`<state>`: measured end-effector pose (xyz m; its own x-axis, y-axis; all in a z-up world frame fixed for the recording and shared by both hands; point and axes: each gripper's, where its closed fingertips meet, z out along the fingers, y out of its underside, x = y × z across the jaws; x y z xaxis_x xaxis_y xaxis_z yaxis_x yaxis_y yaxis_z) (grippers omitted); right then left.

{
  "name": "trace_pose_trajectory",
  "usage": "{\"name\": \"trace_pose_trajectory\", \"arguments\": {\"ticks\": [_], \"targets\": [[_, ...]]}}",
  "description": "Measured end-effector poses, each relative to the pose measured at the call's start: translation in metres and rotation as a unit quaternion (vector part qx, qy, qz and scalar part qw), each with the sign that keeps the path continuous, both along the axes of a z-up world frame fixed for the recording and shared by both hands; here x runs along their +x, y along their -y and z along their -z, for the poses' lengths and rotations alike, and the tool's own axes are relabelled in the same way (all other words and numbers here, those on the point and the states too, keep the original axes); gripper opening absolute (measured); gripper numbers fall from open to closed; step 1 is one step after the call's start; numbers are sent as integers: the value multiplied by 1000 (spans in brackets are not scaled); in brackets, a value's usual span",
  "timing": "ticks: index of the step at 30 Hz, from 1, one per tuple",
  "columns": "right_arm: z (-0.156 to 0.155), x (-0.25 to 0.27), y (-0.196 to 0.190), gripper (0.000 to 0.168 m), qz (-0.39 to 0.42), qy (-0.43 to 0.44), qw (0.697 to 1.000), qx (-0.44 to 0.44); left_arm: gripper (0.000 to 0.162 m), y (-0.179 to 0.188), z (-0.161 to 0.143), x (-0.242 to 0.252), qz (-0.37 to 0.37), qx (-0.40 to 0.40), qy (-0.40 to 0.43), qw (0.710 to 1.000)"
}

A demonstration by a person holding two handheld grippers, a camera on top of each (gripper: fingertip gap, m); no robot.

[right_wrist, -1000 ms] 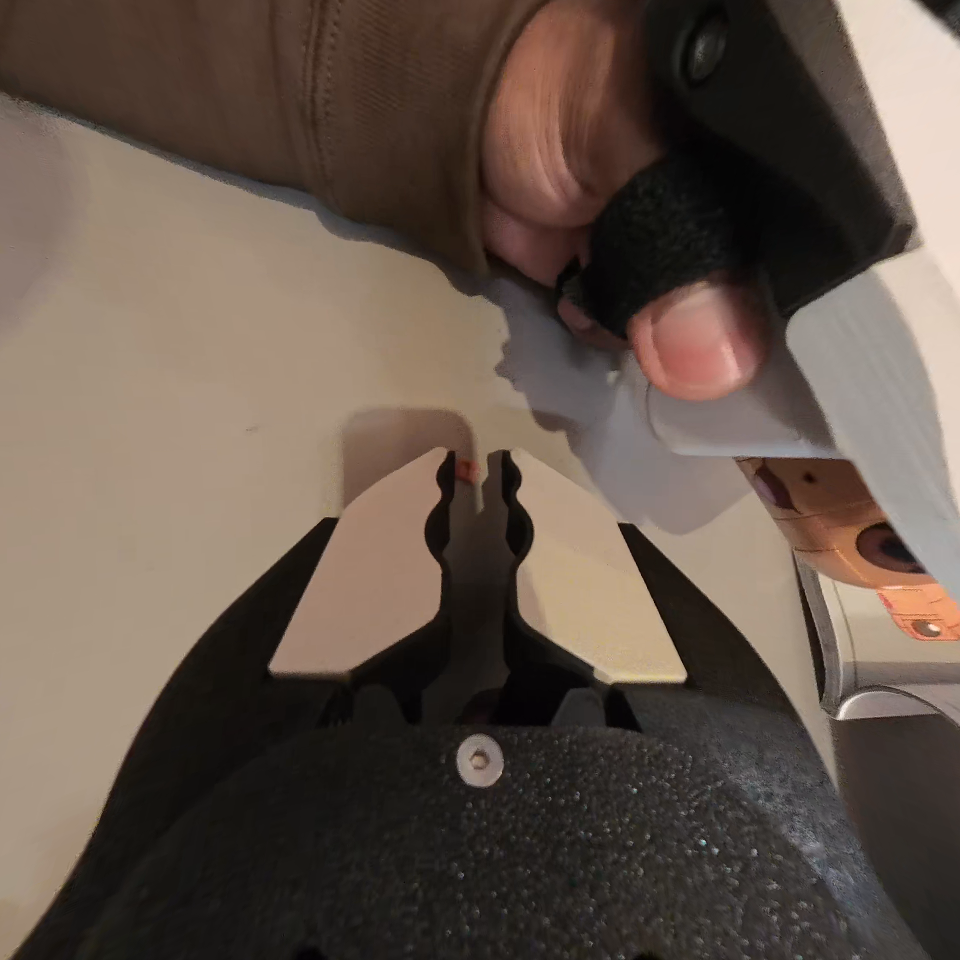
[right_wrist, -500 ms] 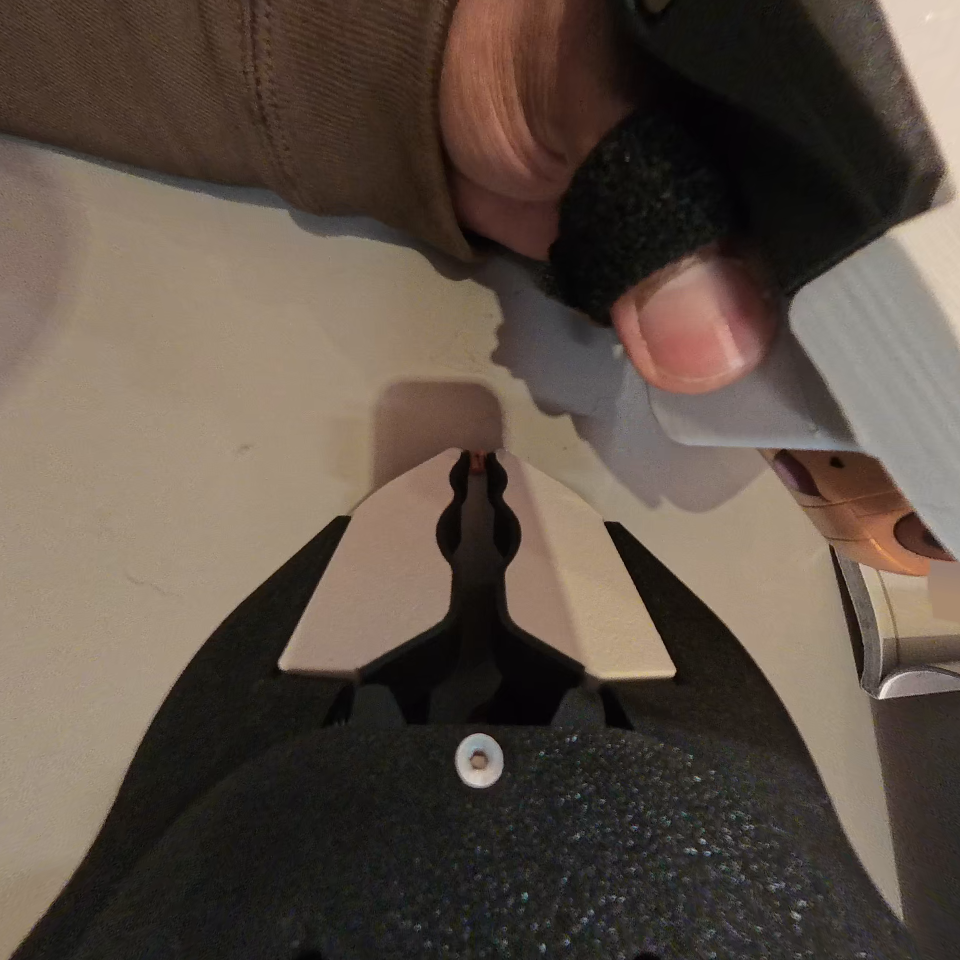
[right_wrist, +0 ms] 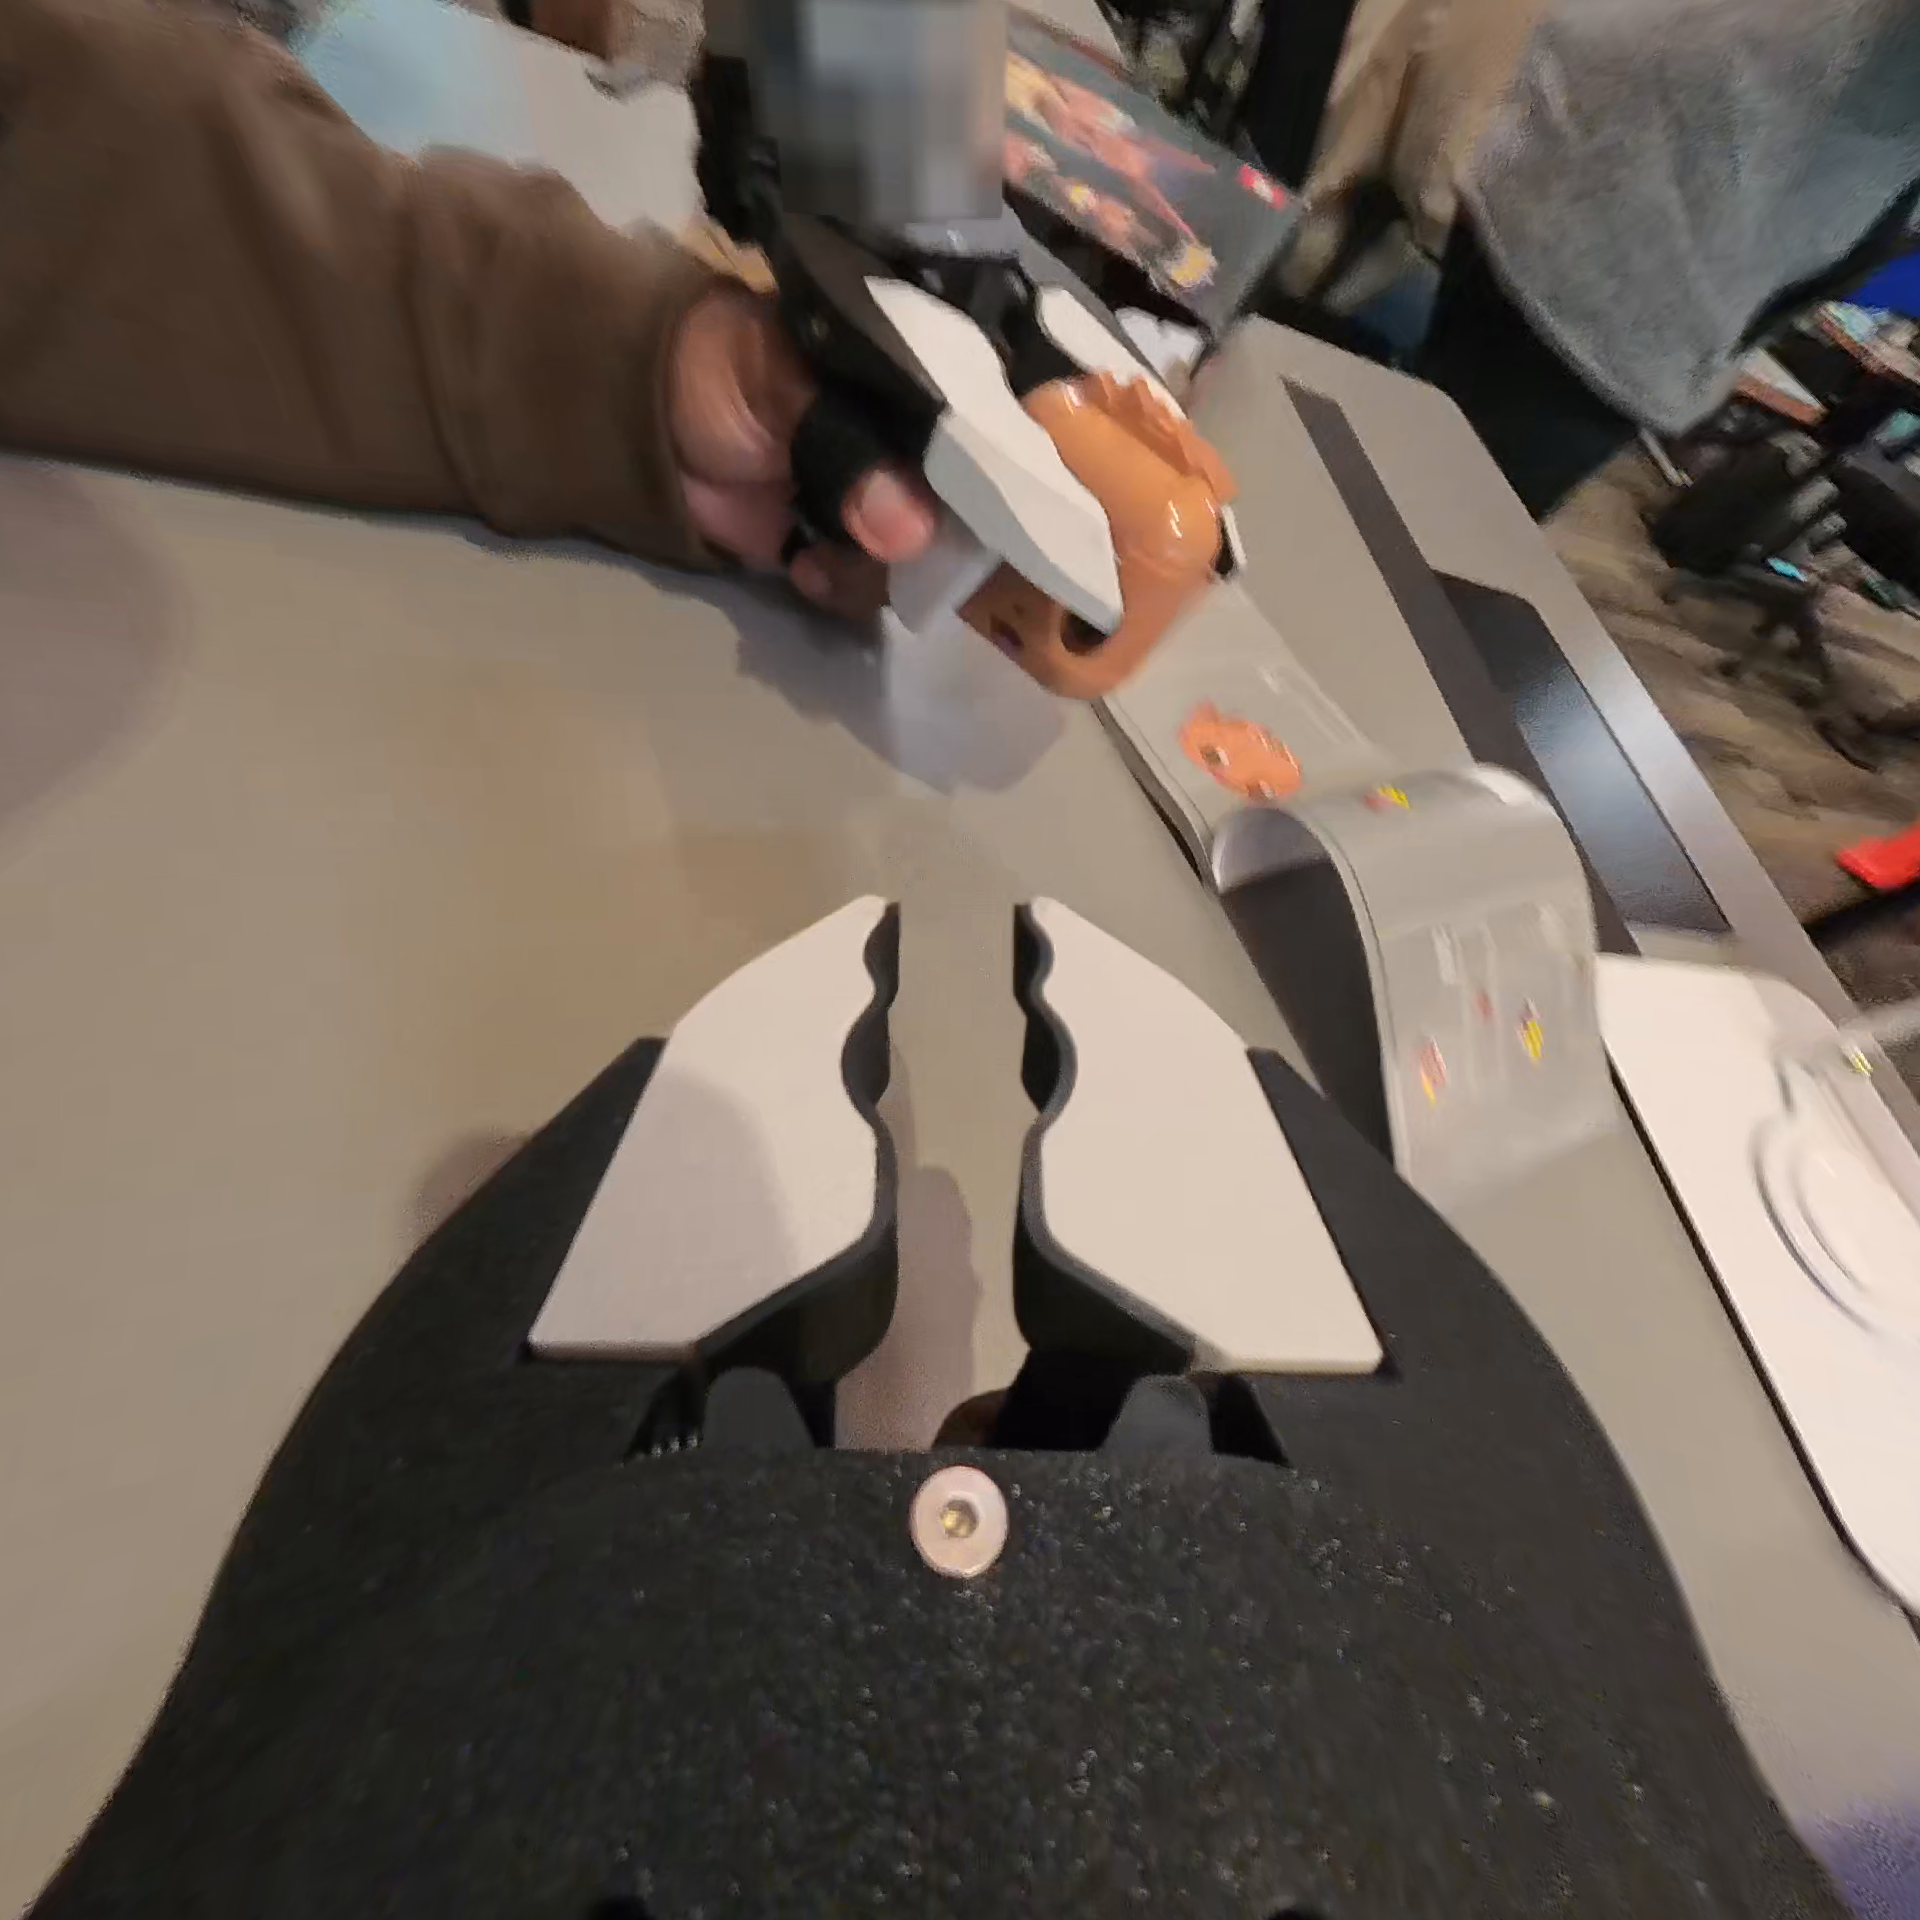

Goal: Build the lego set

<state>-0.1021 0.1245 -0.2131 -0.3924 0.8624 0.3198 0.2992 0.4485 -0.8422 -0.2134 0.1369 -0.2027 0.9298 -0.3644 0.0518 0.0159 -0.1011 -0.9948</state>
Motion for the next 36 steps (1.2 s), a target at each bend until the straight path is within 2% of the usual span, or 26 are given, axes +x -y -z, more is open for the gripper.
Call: {"name": "trace_pose_trajectory", "arguments": {"ticks": [5,10,13,18,21,27,30,36], "targets": [[24,42,-30,27,84,16,996,32,57,-2,8,6,7,-13,-13,1000],[48,88,-46,27,156,46,986,22,57,-1,8,6,7,-13,-15,1000],[42,123,-63,28,222,19,974,39,57,-1,8,7,7,-12,-15,1000],[27,176,-79,26,290,-50,955,-42,57,-2,9,7,9,-14,-18,1000],[27,180,-77,19,284,-52,957,-44,57,-2,10,9,11,-16,-21,1000],[62,154,-58,19,214,68,974,11,57,-2,11,10,10,-17,-32,999],[74,139,-51,26,194,121,973,-7,57,-2,12,11,11,-18,-39,999],[82,122,-47,22,204,162,964,-55,57,-2,11,11,12,-16,-35,999]]}}
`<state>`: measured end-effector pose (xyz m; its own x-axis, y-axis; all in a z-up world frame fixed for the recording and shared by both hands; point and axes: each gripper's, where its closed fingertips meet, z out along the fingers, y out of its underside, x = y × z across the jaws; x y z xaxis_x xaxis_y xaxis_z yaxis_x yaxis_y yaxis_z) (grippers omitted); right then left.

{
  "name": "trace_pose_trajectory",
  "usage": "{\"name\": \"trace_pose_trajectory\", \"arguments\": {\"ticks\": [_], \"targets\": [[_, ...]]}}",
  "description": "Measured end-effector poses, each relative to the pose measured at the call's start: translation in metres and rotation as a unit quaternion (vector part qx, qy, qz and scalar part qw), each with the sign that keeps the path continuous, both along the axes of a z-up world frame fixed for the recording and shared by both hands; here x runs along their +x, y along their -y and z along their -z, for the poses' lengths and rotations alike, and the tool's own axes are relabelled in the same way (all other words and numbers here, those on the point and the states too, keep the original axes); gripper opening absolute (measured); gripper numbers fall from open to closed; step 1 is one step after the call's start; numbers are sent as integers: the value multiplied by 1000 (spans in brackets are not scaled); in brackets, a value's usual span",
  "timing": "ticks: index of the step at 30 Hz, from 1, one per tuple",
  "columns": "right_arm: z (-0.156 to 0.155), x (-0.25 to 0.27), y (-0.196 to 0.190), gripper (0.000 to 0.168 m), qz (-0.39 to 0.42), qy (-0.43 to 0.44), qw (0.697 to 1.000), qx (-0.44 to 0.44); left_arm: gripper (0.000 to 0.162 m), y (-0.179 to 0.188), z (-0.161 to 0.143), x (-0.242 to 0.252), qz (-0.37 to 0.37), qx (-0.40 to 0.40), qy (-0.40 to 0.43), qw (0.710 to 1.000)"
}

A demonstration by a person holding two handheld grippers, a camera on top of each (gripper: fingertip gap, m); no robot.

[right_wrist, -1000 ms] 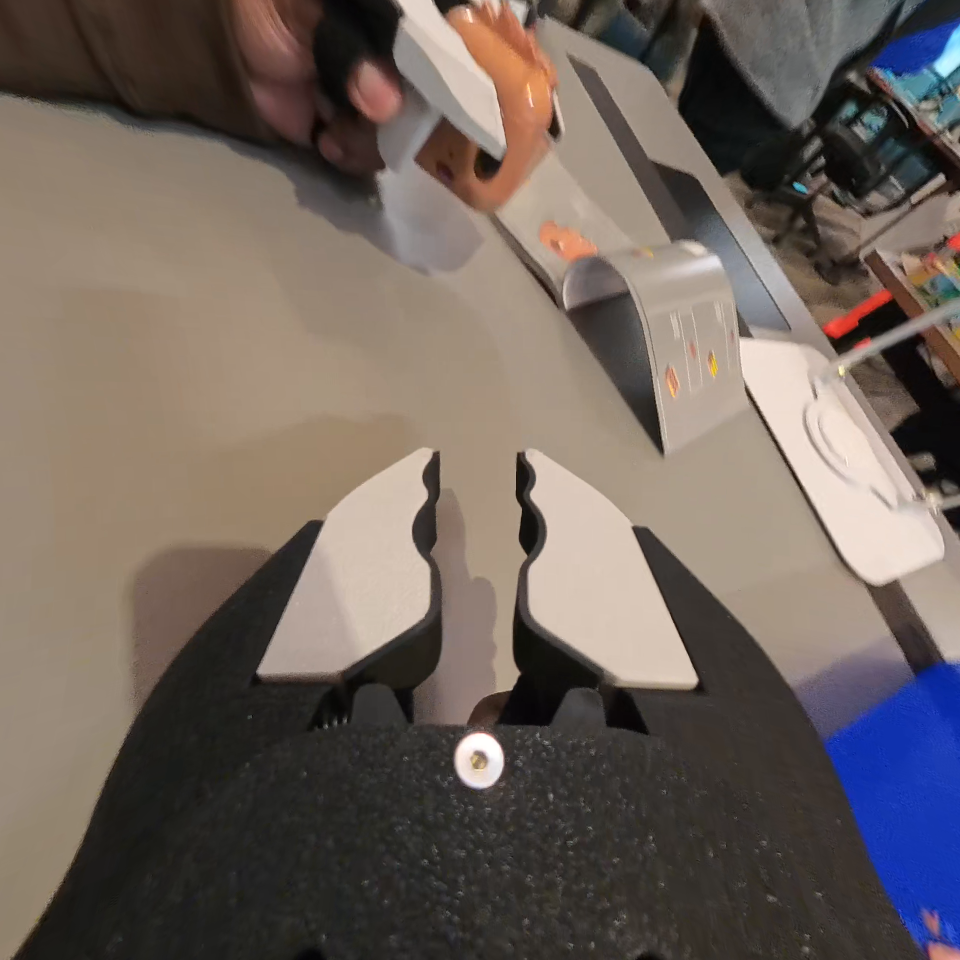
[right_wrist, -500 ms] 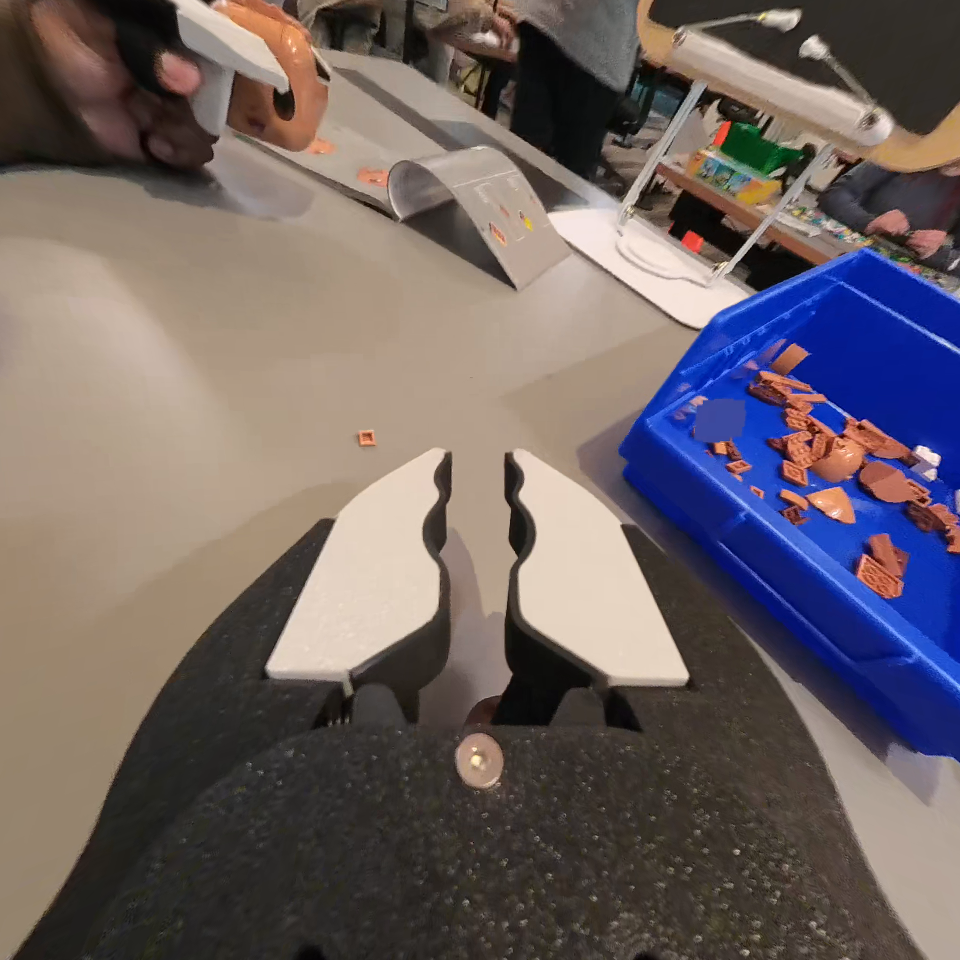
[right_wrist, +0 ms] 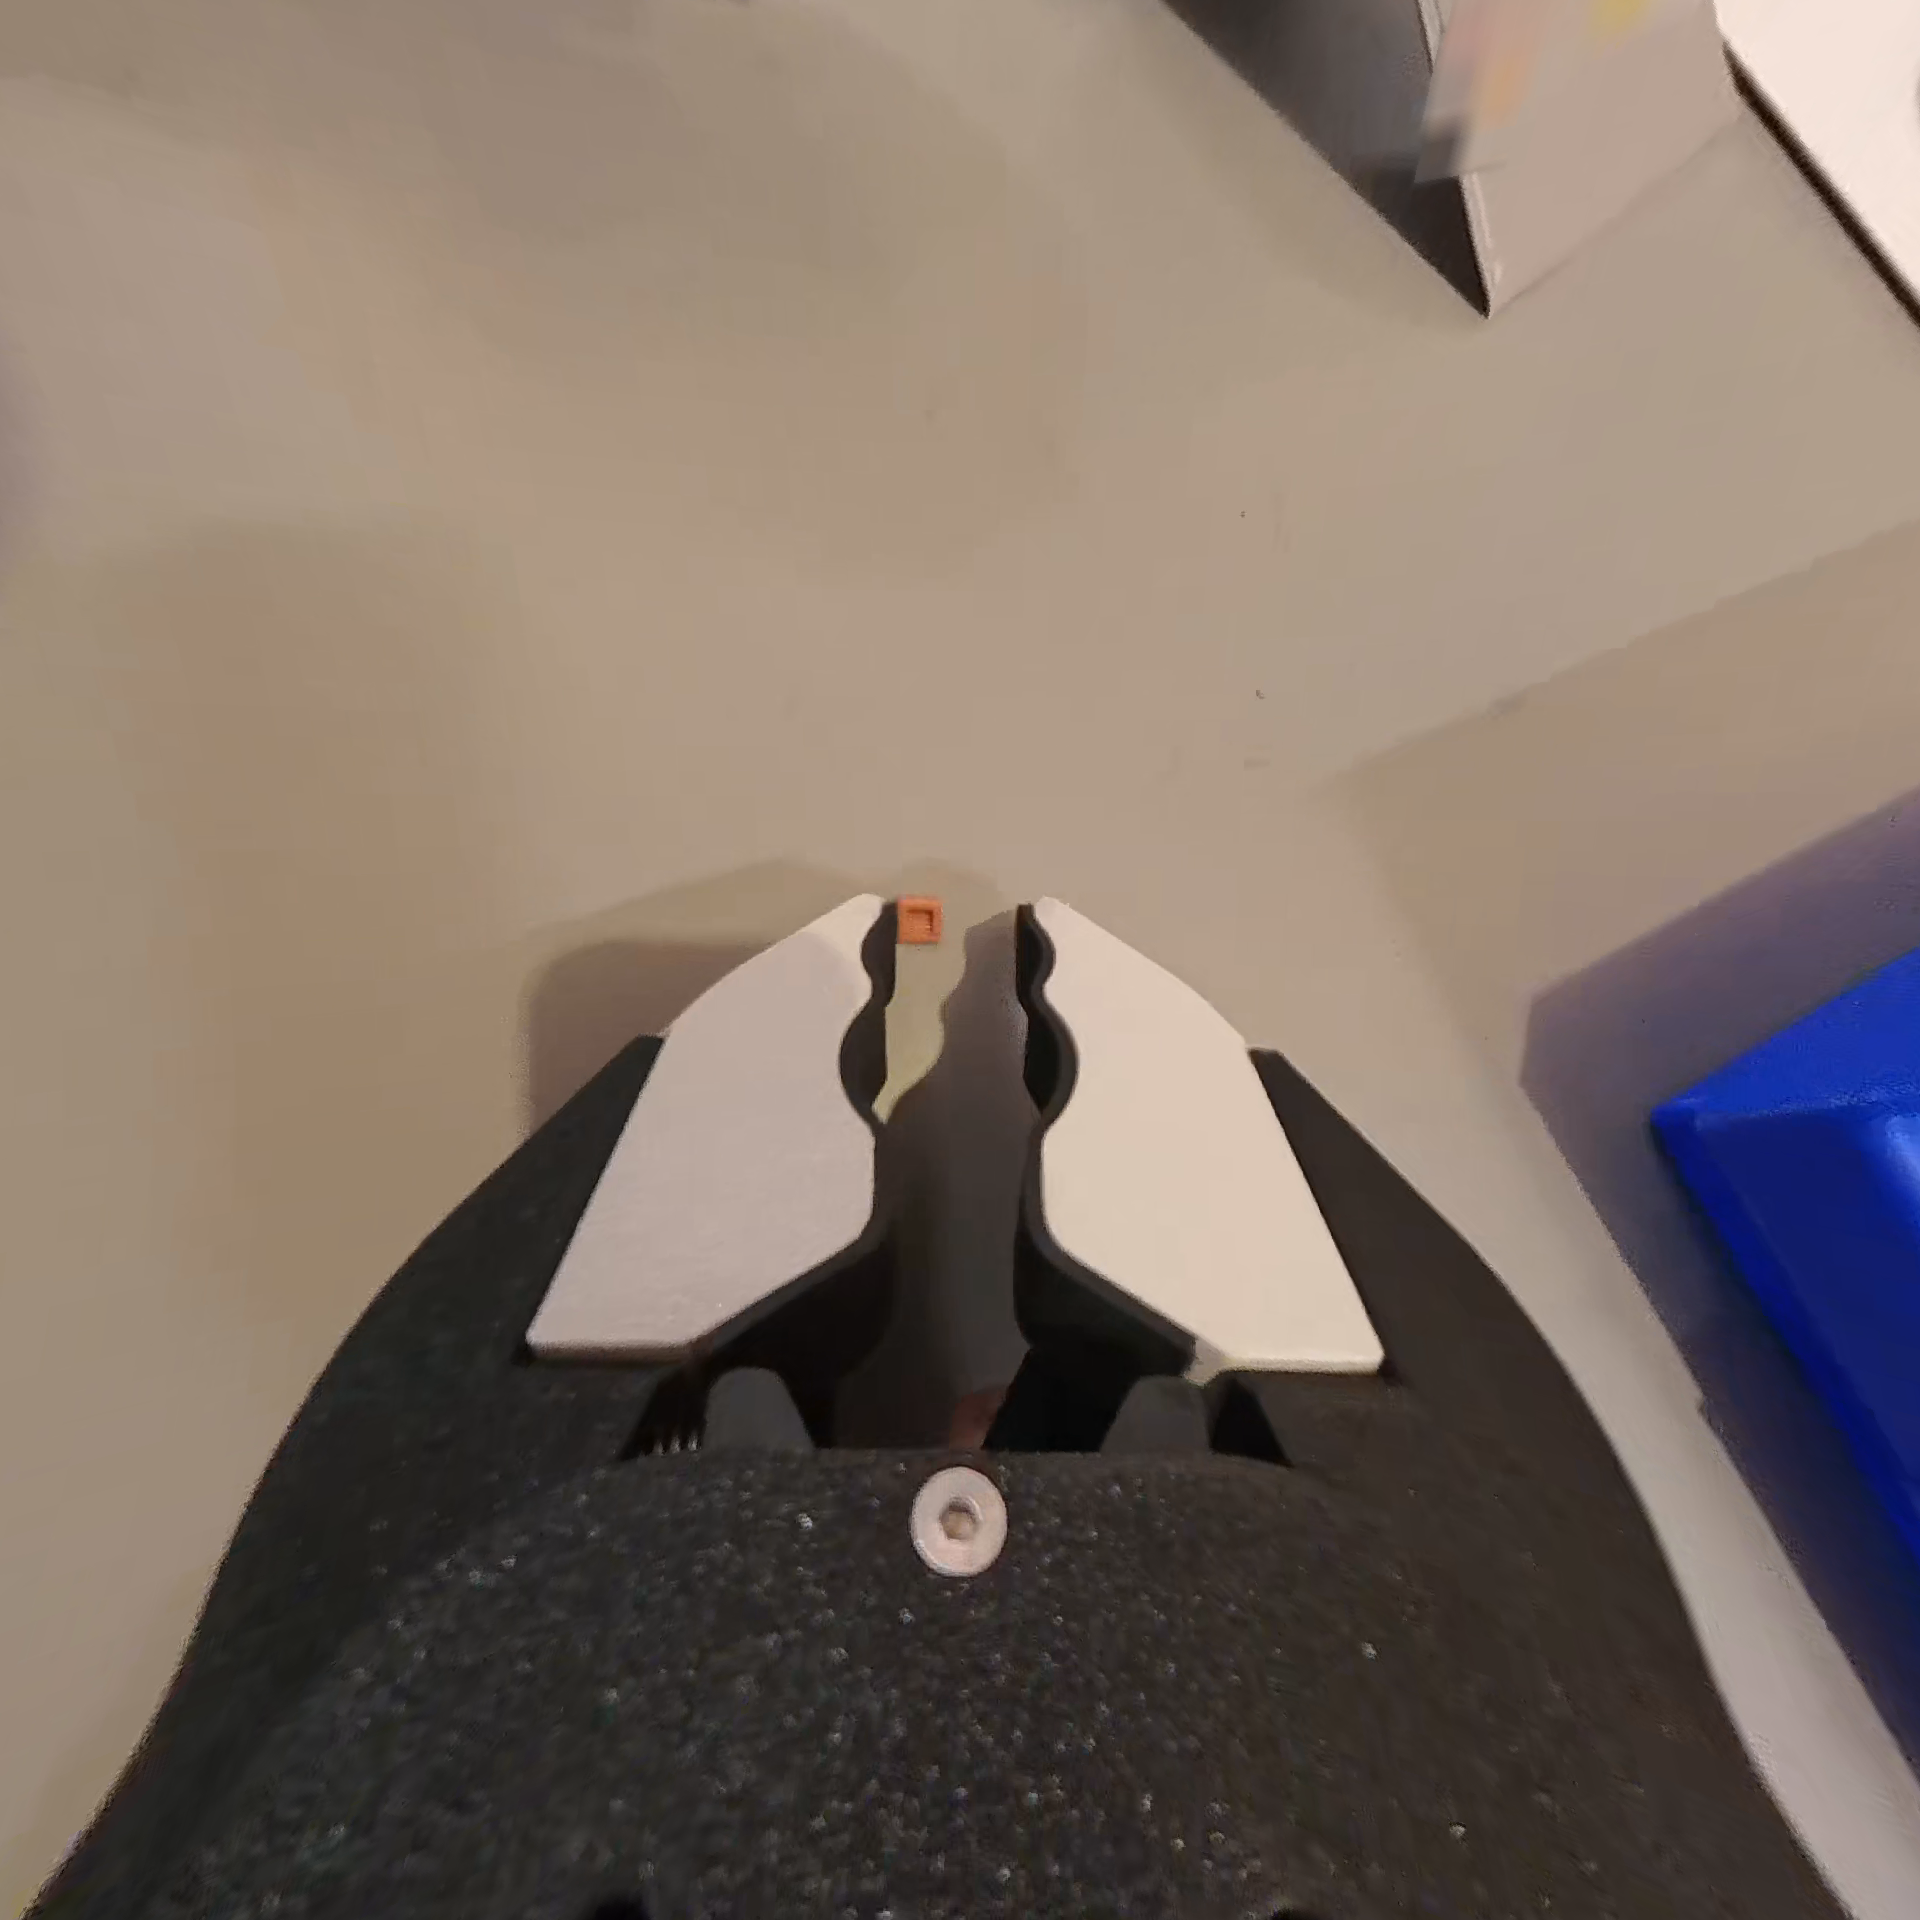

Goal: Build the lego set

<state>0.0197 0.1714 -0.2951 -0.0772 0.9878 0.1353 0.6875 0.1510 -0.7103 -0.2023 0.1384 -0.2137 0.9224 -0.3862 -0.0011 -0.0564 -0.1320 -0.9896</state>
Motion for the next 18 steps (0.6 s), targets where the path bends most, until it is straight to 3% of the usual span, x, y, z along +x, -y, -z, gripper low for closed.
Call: {"name": "trace_pose_trajectory", "arguments": {"ticks": [3,6,9,12,18], "targets": [[1,-3,5,9,-5,7,1000,-10,57,0,0,1,2,0,-1,1000],[1,-6,5,7,-3,6,1000,0,57,0,0,3,6,0,1,1000],[-33,-20,11,7,-29,-111,990,88,57,1,0,7,11,0,-1,1000],[-40,-17,9,33,-24,-133,988,75,57,1,0,9,14,0,-4,1000],[-30,-6,9,35,-20,-118,991,54,57,1,0,8,13,0,-1,1000]]}}
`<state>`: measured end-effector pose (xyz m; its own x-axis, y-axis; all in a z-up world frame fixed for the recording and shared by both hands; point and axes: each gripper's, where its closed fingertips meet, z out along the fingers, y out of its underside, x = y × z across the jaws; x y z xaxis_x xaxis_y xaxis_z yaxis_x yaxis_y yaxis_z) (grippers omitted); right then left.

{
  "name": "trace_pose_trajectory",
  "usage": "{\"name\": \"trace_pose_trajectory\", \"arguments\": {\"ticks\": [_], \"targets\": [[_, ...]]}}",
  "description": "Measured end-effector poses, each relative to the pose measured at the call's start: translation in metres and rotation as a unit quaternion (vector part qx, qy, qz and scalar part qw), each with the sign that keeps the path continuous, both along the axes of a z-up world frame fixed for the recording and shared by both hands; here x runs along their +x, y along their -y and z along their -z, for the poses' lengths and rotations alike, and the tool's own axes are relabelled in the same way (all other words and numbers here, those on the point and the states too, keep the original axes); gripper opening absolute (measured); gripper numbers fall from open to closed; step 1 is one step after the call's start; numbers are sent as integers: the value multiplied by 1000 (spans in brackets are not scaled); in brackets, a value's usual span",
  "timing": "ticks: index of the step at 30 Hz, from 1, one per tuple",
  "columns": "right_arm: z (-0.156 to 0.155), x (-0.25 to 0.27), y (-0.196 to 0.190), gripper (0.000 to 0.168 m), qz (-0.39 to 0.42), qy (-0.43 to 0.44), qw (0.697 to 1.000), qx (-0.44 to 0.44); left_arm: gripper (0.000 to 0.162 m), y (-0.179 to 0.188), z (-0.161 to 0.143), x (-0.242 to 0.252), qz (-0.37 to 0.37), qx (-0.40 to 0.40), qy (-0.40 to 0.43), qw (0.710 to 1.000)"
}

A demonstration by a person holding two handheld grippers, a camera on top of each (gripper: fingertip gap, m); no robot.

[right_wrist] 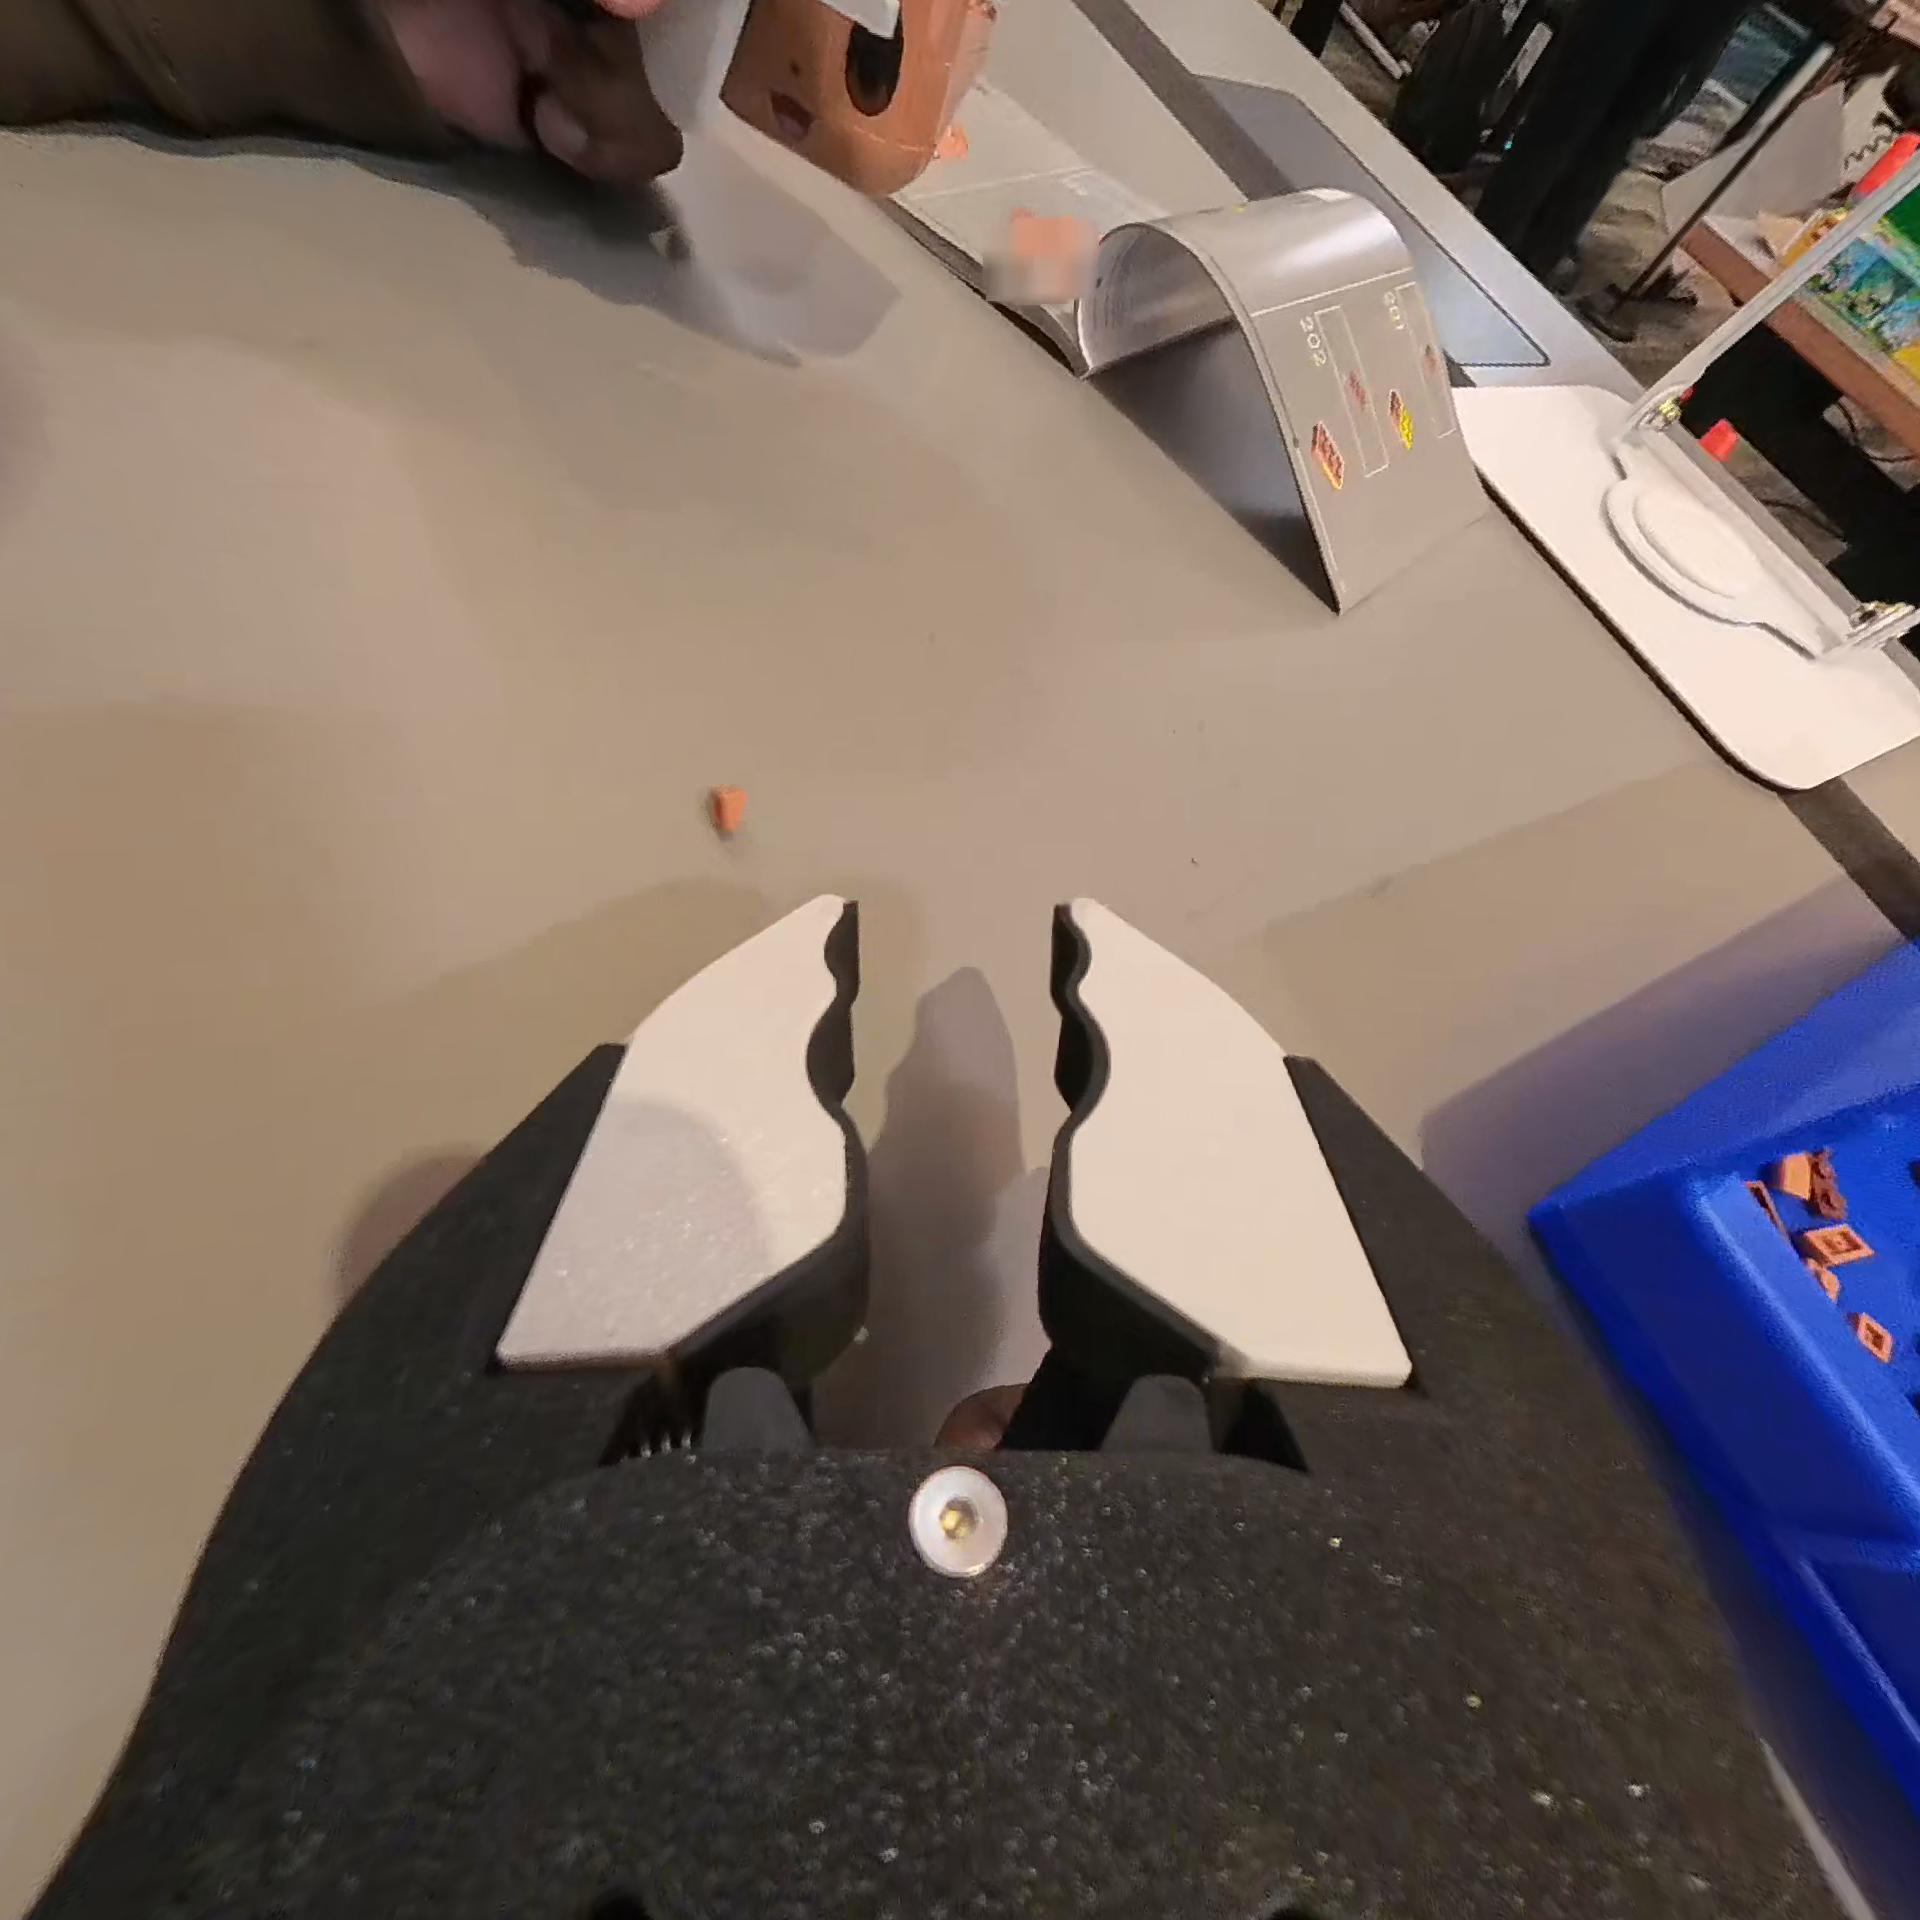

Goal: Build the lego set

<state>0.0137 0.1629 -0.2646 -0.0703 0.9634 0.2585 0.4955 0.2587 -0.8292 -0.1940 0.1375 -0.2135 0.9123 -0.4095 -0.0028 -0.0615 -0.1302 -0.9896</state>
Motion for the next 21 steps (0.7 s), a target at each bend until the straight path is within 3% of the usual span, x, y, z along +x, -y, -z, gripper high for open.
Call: {"name": "trace_pose_trajectory", "arguments": {"ticks": [8,13,21], "targets": [[9,-10,22,29,-26,34,999,-5,57,0,0,0,1,-2,1,1000],[19,-34,50,27,-82,72,994,-13,57,0,1,1,2,-2,0,1000],[32,-41,56,30,-171,131,976,-43,57,0,1,5,8,-2,0,1000]]}}
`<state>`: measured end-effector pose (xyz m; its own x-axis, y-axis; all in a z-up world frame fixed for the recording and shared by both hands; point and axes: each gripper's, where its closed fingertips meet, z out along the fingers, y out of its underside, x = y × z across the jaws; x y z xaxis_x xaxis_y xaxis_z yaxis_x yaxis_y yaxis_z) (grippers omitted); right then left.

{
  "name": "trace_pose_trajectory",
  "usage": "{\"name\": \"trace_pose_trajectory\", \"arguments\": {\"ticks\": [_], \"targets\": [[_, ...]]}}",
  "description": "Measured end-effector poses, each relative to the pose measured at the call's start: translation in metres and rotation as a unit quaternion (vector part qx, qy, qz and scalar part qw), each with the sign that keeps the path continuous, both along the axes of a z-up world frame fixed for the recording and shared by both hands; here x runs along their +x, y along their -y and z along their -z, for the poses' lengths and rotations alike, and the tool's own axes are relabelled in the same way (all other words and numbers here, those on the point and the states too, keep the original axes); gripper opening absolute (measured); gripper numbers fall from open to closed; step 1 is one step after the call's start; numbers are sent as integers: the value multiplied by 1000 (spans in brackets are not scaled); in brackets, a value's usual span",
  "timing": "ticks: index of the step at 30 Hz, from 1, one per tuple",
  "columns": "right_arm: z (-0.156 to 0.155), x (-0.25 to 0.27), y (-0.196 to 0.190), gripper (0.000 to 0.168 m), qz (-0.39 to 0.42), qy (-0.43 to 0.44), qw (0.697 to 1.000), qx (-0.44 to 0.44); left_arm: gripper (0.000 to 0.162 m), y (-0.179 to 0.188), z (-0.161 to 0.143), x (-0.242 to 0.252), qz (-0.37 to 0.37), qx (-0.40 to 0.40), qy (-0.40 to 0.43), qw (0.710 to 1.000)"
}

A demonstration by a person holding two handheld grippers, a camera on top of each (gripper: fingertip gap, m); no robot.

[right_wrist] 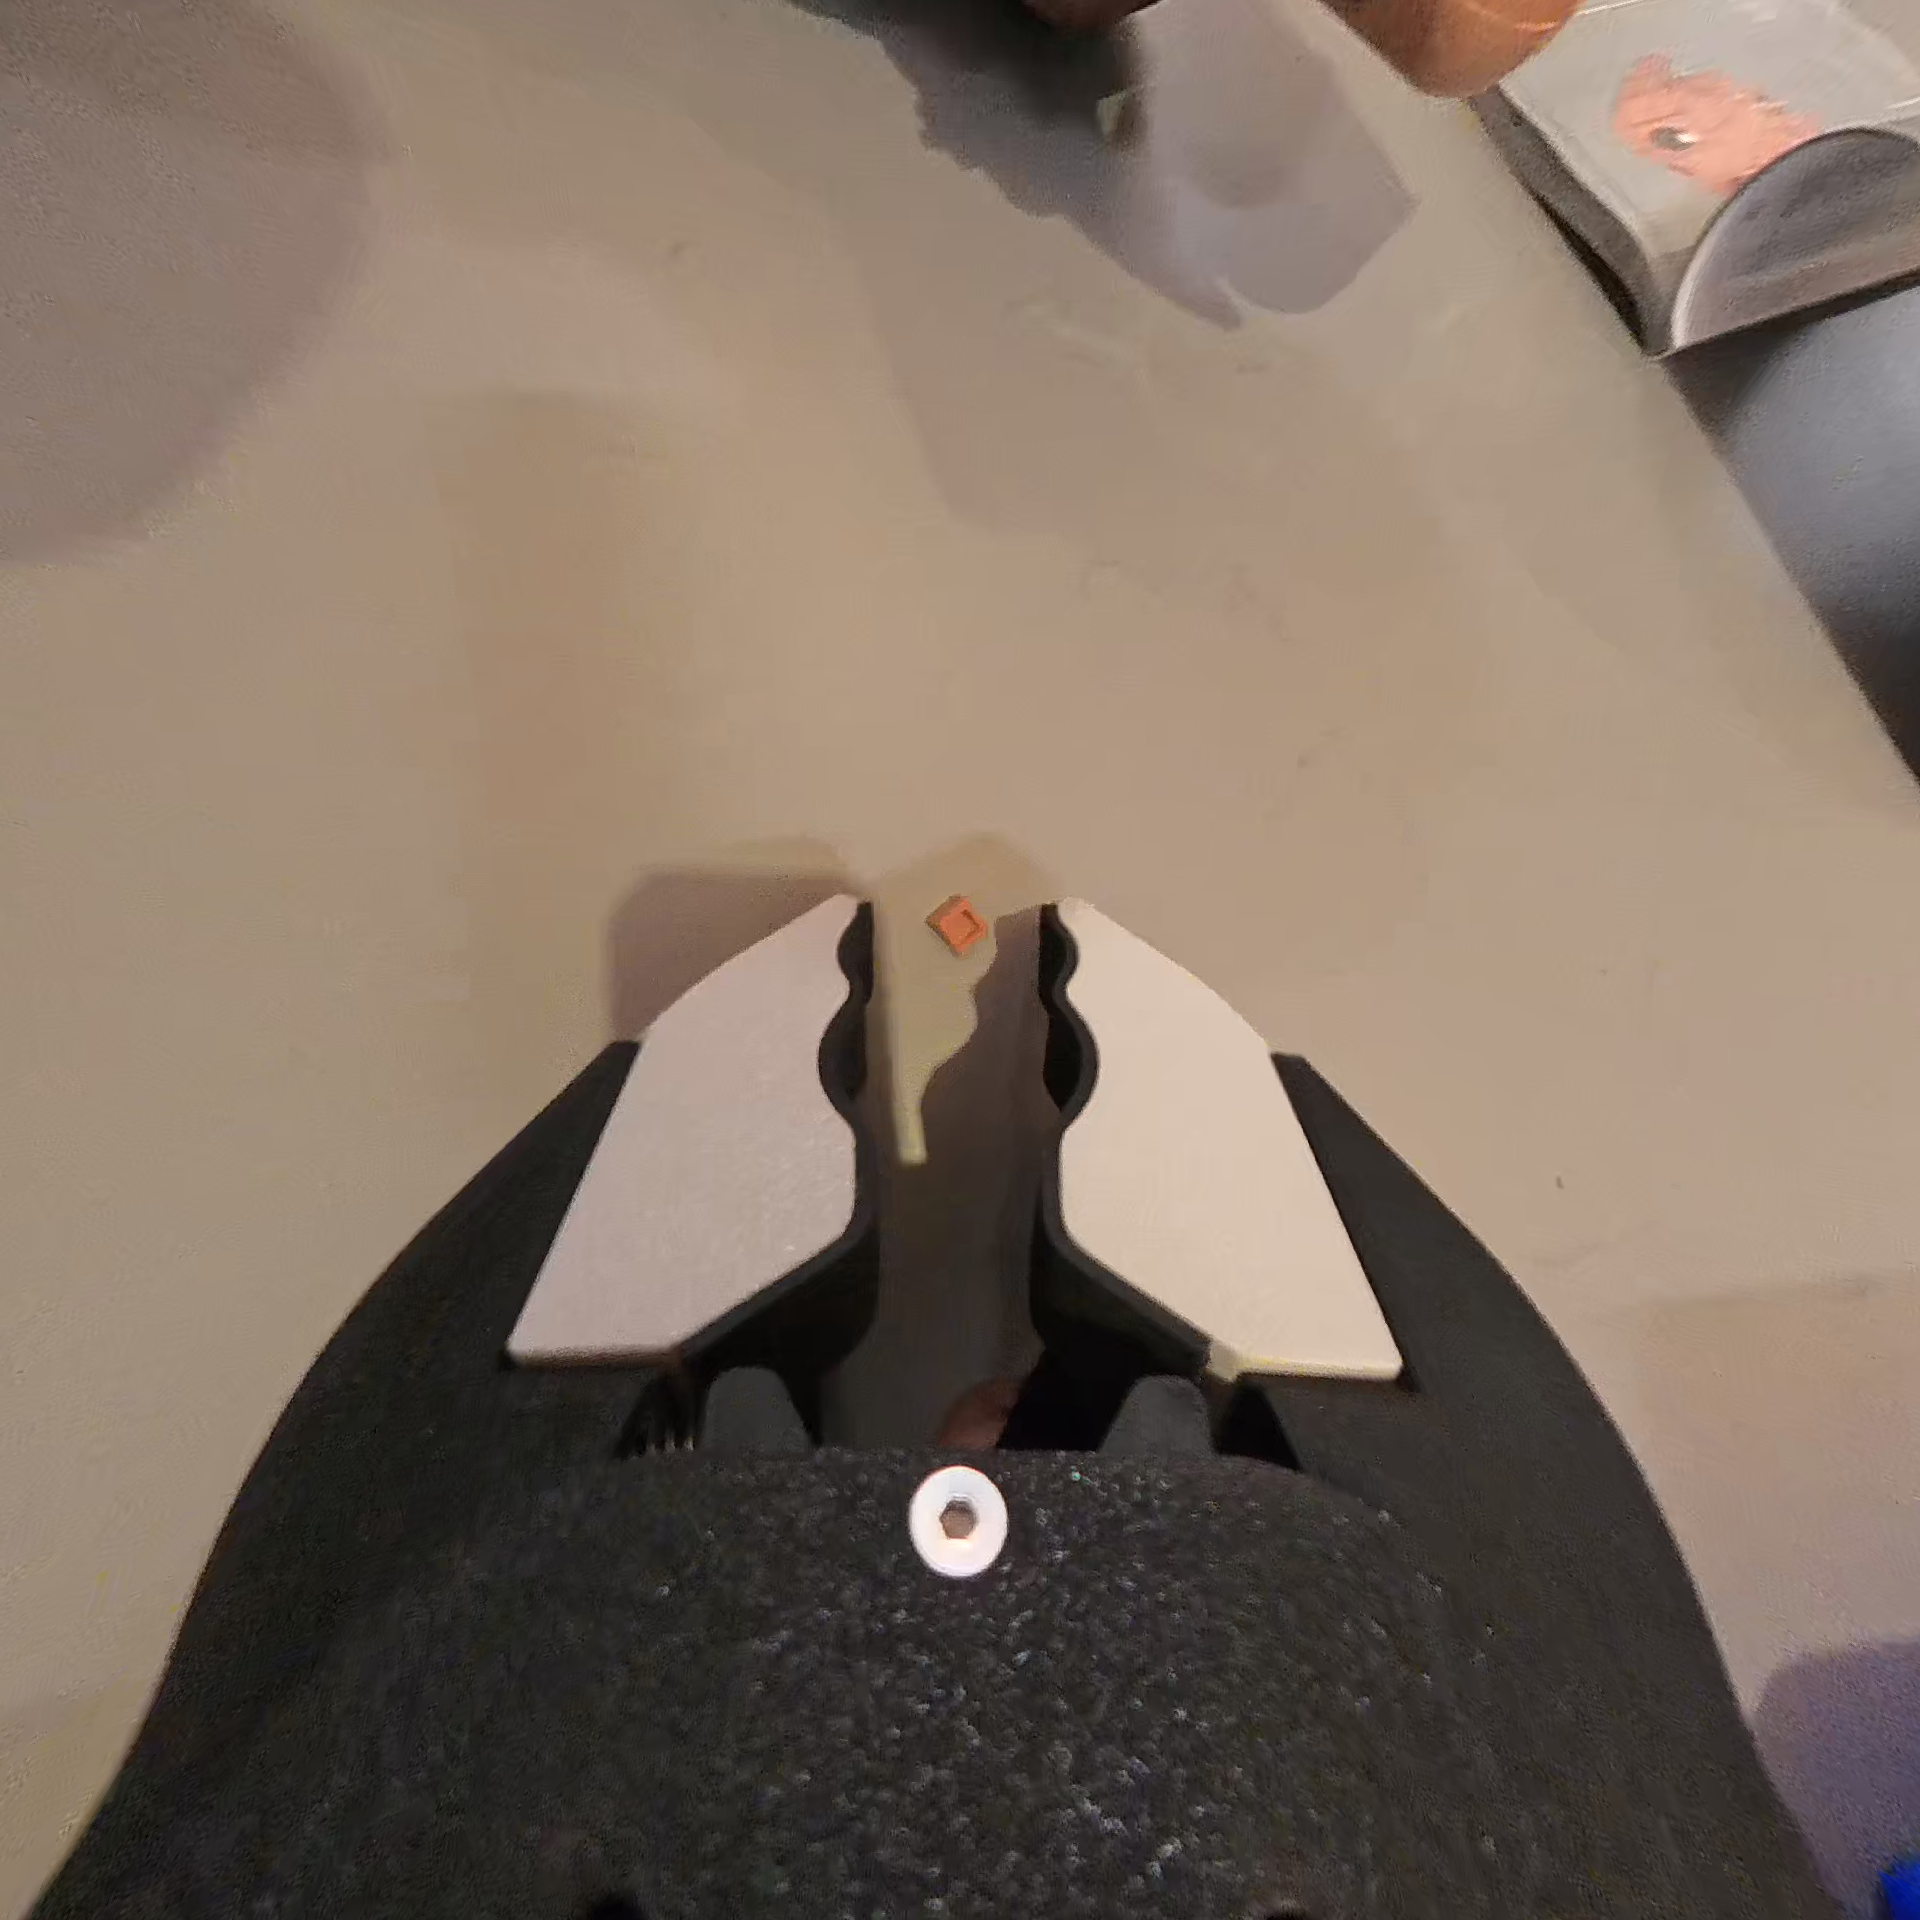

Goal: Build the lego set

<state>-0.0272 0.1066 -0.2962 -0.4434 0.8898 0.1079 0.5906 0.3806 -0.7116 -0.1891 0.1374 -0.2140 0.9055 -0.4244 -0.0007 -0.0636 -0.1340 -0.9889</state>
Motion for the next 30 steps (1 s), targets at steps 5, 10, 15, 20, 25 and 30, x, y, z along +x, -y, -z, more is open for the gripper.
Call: {"name": "trace_pose_trajectory", "arguments": {"ticks": [5,10,15,20,25,30], "targets": [[2,0,-4,24,-49,22,998,-21,57,0,0,2,3,1,-1,1000],[3,-3,1,13,-90,23,996,-14,57,0,0,2,3,1,-1,1000],[0,-8,-2,8,-86,-2,996,9,57,0,0,2,3,0,-1,1000],[-66,-10,-14,27,-53,-196,978,-43,57,0,-1,0,2,2,2,1000],[-50,-5,-25,34,-42,-168,984,-36,57,0,0,0,2,0,5,1000],[-46,1,-25,32,-30,-163,985,-48,57,0,-1,-3,-3,1,12,1000]]}}
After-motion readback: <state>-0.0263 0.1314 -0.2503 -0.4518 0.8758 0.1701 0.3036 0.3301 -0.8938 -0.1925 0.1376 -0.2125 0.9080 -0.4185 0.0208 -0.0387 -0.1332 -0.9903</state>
